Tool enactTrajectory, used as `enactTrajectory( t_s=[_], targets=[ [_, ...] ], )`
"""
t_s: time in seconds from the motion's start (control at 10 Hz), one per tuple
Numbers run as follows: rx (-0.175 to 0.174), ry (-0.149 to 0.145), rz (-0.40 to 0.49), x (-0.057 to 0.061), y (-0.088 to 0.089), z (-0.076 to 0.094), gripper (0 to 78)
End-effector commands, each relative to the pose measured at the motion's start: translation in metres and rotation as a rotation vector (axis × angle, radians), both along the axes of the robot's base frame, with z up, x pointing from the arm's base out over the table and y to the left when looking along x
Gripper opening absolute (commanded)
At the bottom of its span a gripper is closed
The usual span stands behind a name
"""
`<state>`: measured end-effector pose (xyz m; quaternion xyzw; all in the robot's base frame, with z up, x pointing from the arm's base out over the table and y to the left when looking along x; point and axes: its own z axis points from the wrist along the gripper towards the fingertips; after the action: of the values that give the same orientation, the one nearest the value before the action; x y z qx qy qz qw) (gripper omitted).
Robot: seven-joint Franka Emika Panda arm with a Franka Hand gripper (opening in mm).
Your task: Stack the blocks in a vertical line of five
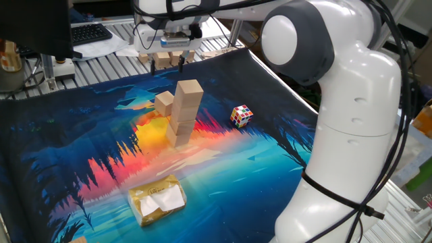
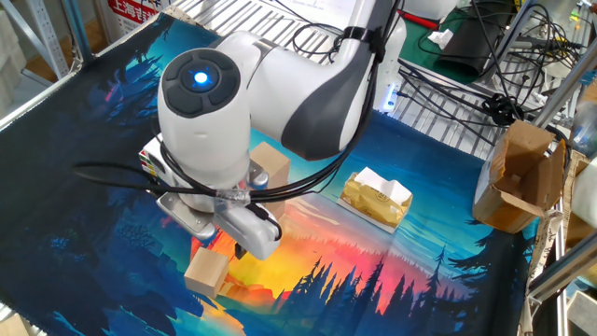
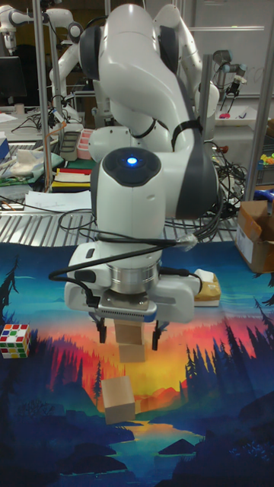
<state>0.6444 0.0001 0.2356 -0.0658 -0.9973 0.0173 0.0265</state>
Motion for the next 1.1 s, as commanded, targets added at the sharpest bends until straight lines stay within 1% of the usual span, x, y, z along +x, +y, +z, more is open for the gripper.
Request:
enactTrajectory(
  t_s=[0.1, 0.3, 0.4, 0.5, 0.6, 0.8, 0.9, 1.0, 1.1],
  targets=[
    [0.014, -0.006, -0.028, 0.0007, -0.0006, 0.0019, 77.5],
    [0.012, -0.003, -0.034, 0.0007, -0.0006, 0.0019, 77.5],
    [0.022, 0.004, -0.048, 0.0007, -0.0006, 0.0019, 77.5],
    [0.026, 0.006, -0.056, 0.0007, -0.0006, 0.0019, 77.5],
    [0.046, 0.0, -0.059, 0.0007, -0.0006, 0.0019, 77.5],
    [0.059, 0.002, -0.053, 0.0007, -0.0006, 0.0019, 77.5],
    [0.049, -0.001, -0.044, 0.0007, -0.0006, 0.0019, 77.5],
    [0.055, 0.001, -0.042, 0.0007, -0.0006, 0.0019, 77.5],
    [0.049, 0.003, -0.039, 0.0007, -0.0006, 0.0019, 77.5]
  ],
)
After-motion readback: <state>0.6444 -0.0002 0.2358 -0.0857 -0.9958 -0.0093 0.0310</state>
